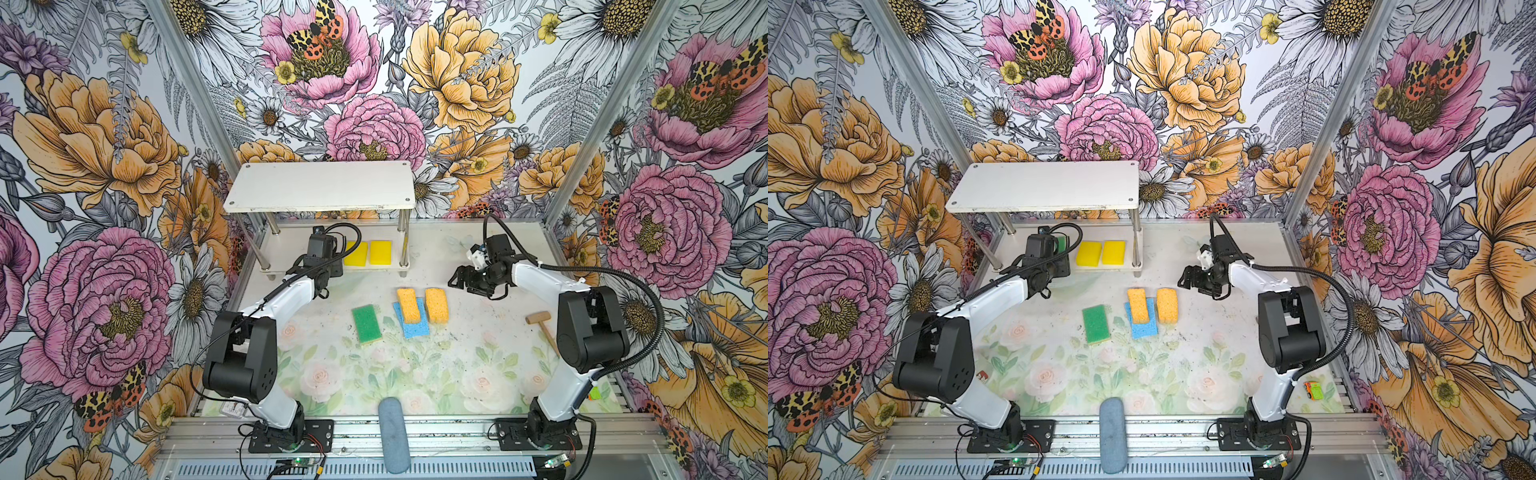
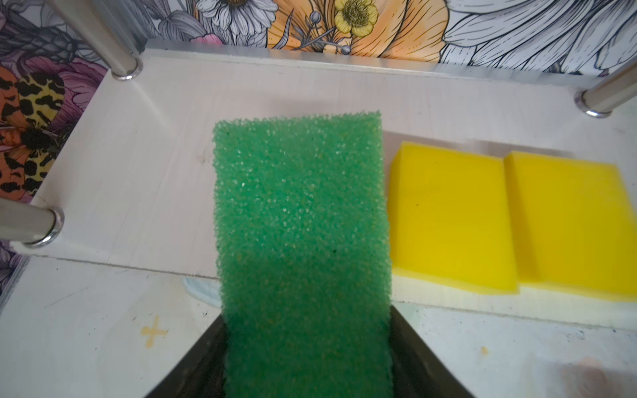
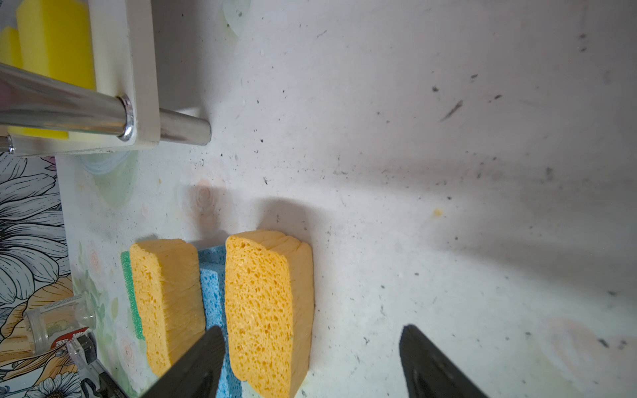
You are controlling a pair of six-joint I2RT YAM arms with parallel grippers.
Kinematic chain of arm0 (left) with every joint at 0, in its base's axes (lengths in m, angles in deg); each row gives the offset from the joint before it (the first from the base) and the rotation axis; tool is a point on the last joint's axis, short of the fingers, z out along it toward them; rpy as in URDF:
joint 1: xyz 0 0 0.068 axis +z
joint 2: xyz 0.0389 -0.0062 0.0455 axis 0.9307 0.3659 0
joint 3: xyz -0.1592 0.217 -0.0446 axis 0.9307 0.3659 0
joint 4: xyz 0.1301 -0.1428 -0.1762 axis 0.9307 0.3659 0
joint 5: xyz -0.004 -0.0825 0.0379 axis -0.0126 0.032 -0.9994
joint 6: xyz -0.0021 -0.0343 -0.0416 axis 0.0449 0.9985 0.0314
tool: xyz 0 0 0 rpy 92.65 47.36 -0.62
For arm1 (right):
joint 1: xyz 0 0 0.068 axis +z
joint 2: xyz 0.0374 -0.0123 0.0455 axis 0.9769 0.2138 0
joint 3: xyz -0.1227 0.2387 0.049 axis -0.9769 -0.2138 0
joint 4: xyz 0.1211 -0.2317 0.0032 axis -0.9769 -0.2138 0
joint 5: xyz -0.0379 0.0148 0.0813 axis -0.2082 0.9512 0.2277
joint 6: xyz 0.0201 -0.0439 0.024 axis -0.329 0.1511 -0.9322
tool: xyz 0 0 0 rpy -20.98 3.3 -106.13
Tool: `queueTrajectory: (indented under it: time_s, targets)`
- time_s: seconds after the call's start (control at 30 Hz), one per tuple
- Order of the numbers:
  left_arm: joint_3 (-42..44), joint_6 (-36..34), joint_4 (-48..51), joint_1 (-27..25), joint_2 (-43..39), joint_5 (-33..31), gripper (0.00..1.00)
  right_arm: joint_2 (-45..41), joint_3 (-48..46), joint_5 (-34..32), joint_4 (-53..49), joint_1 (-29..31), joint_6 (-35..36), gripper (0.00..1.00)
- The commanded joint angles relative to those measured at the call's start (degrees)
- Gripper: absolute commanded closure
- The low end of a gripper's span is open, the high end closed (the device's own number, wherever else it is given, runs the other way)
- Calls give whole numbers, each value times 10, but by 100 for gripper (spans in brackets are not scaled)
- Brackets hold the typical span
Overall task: Place and organize the cleaning sponges onto the shelf
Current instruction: 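Lift the green sponge and carry it with the left gripper toward the shelf, then lower the green sponge onto the shelf beside the yellow sponges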
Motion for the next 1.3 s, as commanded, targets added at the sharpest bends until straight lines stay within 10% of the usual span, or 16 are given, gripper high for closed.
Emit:
queueTrajectory:
  time_s: [0.0,1.27]
  targets:
    - [-38,-18,-6,10,18,25,35,-2,7,1,10,3,2,18]
    - [-117,-15,46,60,104,92,35,-2,3,-2,10,-3,4,18]
